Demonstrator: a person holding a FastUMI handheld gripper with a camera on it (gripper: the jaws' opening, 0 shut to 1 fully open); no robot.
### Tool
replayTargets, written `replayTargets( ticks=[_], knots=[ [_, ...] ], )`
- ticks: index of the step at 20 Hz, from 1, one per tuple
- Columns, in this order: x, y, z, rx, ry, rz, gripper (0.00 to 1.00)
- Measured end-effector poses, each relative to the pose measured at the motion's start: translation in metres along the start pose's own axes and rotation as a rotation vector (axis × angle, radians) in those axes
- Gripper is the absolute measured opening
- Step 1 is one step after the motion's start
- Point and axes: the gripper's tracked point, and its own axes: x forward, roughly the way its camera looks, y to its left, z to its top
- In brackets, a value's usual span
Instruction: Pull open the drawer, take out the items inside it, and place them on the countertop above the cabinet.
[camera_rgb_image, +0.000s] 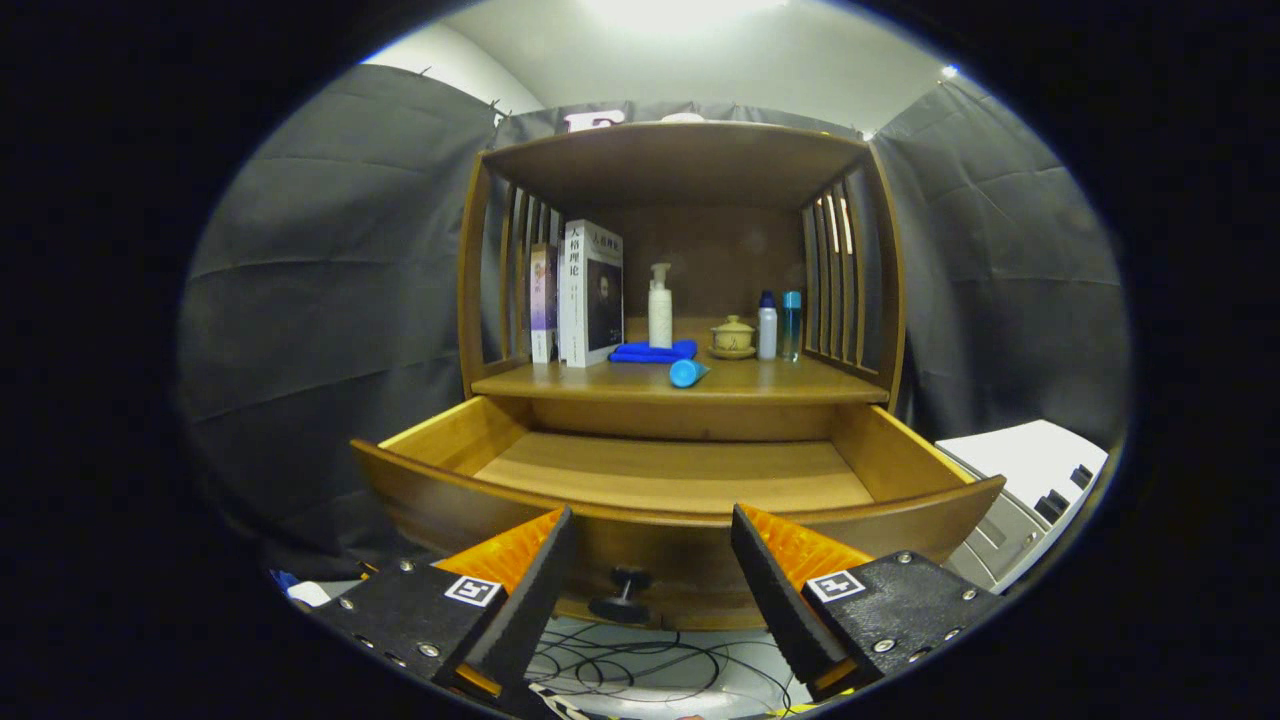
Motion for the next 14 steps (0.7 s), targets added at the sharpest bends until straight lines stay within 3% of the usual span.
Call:
replayTargets(
  ticks=[14],
  knots=[
    [0.019, -0.004, -0.031, -0.028, 0.045, -0.068, 0.93]
  ],
)
